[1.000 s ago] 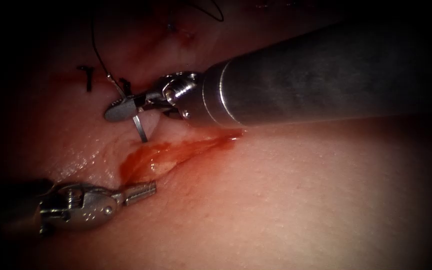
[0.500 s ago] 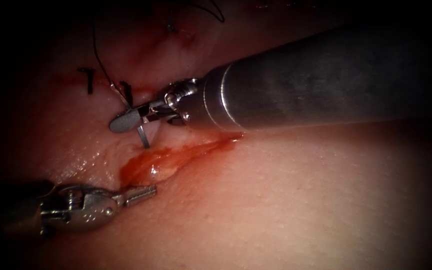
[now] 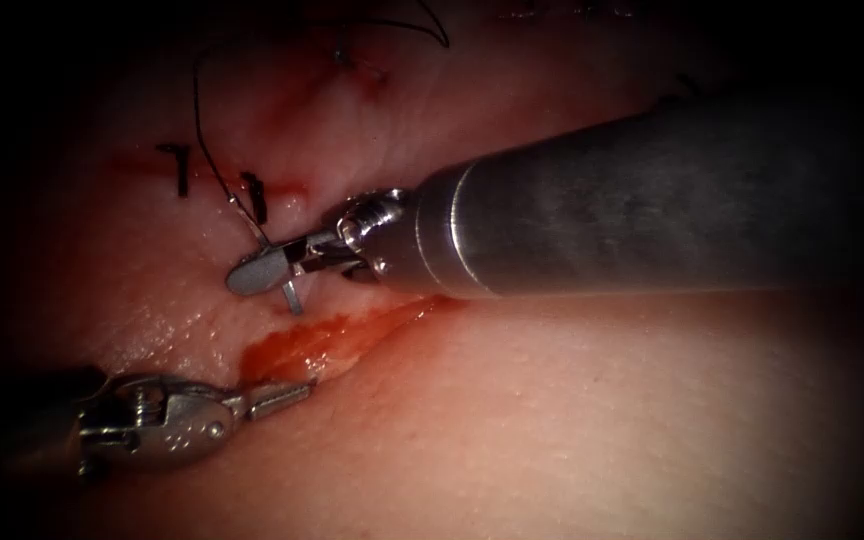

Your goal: Wound Closure

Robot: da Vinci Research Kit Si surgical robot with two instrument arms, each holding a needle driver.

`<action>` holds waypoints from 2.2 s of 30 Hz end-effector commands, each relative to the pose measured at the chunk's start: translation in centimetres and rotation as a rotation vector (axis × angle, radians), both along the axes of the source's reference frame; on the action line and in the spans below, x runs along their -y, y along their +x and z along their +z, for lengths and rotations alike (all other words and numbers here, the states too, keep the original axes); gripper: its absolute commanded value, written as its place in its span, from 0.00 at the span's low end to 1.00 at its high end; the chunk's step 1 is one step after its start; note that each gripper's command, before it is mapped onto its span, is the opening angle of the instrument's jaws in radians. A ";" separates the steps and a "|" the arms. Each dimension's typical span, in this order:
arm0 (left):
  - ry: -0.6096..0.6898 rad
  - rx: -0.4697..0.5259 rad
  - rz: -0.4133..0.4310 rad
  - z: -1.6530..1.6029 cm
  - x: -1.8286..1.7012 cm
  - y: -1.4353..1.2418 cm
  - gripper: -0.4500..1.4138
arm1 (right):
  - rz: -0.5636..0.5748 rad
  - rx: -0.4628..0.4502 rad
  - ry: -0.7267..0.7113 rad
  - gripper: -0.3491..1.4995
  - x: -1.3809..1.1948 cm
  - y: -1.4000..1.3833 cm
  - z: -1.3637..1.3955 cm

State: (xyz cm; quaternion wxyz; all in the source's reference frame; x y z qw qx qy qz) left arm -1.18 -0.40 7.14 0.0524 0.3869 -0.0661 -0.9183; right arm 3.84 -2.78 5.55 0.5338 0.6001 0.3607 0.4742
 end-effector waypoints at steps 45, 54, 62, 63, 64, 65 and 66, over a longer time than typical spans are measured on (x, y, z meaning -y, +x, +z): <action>0.006 -0.009 -0.001 0.07 0.02 -0.07 0.10 | 0.309 0.003 -1.069 0.90 -1.38 -0.02 -0.21; 0.007 -0.011 0.001 0.07 0.02 -0.07 0.10 | 0.267 0.009 -1.075 0.89 -1.36 0.18 -0.21; 0.008 -0.010 0.003 0.07 0.02 -0.05 0.10 | 0.196 0.090 -1.139 0.00 -1.34 0.18 -0.20; 0.008 -0.010 0.003 0.07 0.02 -0.05 0.10 | 0.174 0.115 -1.146 0.00 -1.31 0.18 -0.19; 0.008 -0.010 0.003 0.07 0.02 -0.05 0.10 | 0.159 0.127 -1.152 0.00 -1.29 0.18 -0.19; 0.008 -0.010 0.003 0.07 0.02 -0.05 0.10 | 0.149 0.141 -1.153 0.00 -1.27 0.19 -0.17; 0.008 -0.010 0.003 0.07 0.02 -0.05 0.10 | 0.141 0.150 -1.154 0.00 -1.24 0.19 -0.16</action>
